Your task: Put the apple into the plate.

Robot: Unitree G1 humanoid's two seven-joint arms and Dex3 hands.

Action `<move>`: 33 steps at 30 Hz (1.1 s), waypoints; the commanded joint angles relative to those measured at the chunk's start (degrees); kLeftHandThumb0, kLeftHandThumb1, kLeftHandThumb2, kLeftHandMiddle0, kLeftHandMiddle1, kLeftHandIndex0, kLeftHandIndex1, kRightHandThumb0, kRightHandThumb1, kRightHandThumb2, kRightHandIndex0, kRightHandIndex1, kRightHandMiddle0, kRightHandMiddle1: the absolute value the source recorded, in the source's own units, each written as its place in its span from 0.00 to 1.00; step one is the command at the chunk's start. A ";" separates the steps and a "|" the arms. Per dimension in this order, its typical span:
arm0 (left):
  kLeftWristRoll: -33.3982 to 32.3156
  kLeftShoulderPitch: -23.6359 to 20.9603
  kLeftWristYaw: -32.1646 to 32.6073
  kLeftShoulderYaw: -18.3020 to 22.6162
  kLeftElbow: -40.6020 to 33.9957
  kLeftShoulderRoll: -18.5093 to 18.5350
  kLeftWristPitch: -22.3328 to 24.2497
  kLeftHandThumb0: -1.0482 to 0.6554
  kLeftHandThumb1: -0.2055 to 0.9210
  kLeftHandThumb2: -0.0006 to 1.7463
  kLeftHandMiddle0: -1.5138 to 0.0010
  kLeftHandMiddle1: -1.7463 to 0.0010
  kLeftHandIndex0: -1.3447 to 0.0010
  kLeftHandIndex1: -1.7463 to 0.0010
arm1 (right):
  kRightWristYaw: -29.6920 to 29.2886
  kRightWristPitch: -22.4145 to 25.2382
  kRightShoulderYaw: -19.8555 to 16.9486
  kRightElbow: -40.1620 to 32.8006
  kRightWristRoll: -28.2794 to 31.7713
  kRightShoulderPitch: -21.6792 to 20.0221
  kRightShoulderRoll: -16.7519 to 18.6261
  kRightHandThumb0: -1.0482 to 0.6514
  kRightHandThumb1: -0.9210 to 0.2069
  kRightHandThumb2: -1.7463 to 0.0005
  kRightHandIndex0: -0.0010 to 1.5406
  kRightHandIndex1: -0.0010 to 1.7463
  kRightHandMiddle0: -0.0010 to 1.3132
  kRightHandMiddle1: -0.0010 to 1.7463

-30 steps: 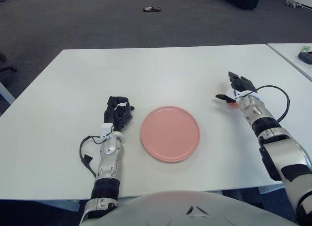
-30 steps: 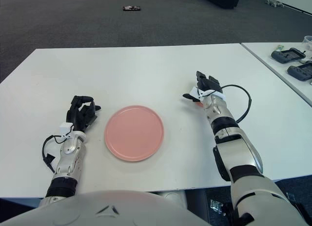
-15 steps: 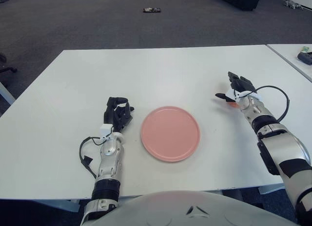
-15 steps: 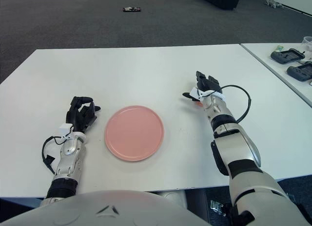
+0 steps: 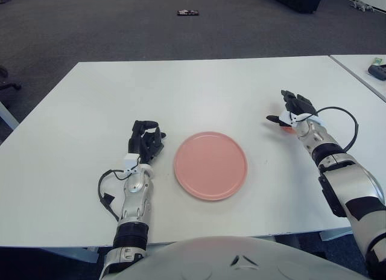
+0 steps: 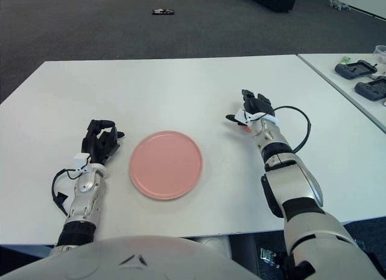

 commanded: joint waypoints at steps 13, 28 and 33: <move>-1.29 1.33 -0.43 0.41 1.43 -0.11 2.84 0.41 0.92 0.37 0.66 0.19 0.82 0.00 | 7.44 9.70 4.42 -3.93 0.01 6.03 1.83 0.10 0.21 0.68 0.00 0.09 0.00 0.30; -0.98 1.41 -0.04 0.01 0.92 0.00 3.21 0.41 0.94 0.36 0.65 0.19 0.82 0.00 | 10.37 18.39 4.20 -19.24 0.40 12.55 0.50 0.14 0.31 0.61 0.00 0.19 0.00 0.31; -0.74 1.50 0.29 -0.06 0.63 -0.10 3.58 0.41 0.94 0.36 0.65 0.19 0.82 0.00 | 9.43 20.95 3.19 -23.49 0.71 14.42 0.58 0.18 0.39 0.56 0.00 0.46 0.00 0.56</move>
